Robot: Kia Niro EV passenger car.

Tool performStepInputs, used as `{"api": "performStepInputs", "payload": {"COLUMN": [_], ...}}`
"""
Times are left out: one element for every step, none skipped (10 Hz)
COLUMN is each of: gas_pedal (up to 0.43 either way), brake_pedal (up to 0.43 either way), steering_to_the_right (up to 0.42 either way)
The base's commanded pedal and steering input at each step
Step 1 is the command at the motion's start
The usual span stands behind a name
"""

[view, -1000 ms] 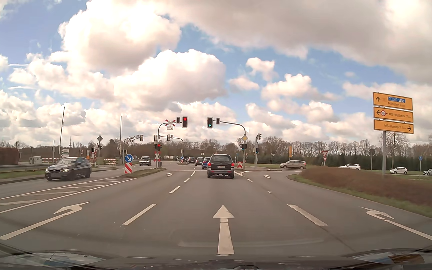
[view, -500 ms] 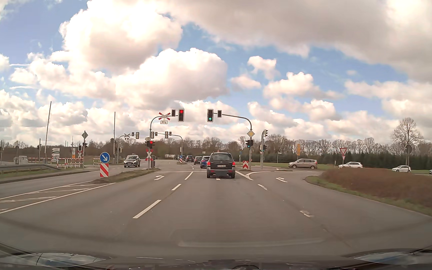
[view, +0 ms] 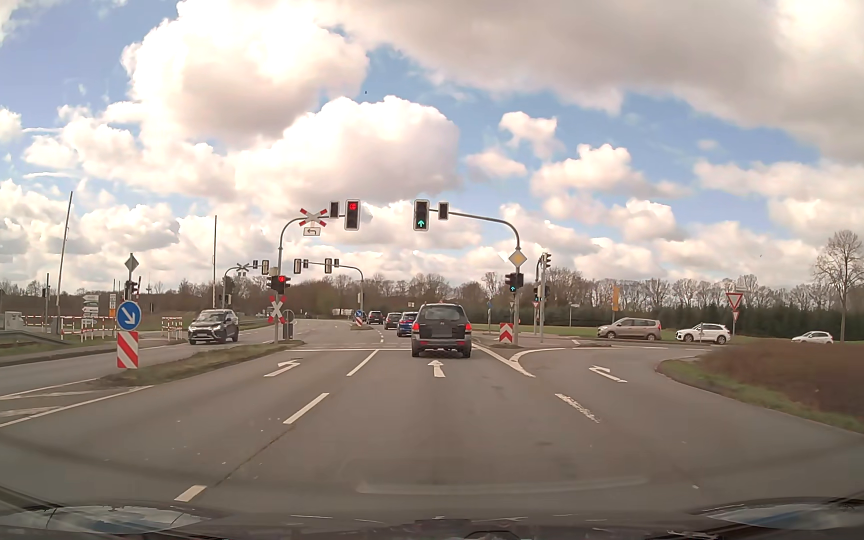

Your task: Follow the waypoints while adhering to traffic rules and regulations

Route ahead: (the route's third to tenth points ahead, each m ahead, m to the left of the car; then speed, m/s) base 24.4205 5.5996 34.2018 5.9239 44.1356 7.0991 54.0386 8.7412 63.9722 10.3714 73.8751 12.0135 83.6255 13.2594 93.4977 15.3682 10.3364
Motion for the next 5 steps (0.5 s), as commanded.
{"api": "performStepInputs", "payload": {"gas_pedal": [0.150,0.150,0.150,0.150,0.150], "brake_pedal": [0.000,0.000,0.000,0.000,0.000], "steering_to_the_right": [-0.006,-0.007,-0.007,-0.007,-0.007]}}
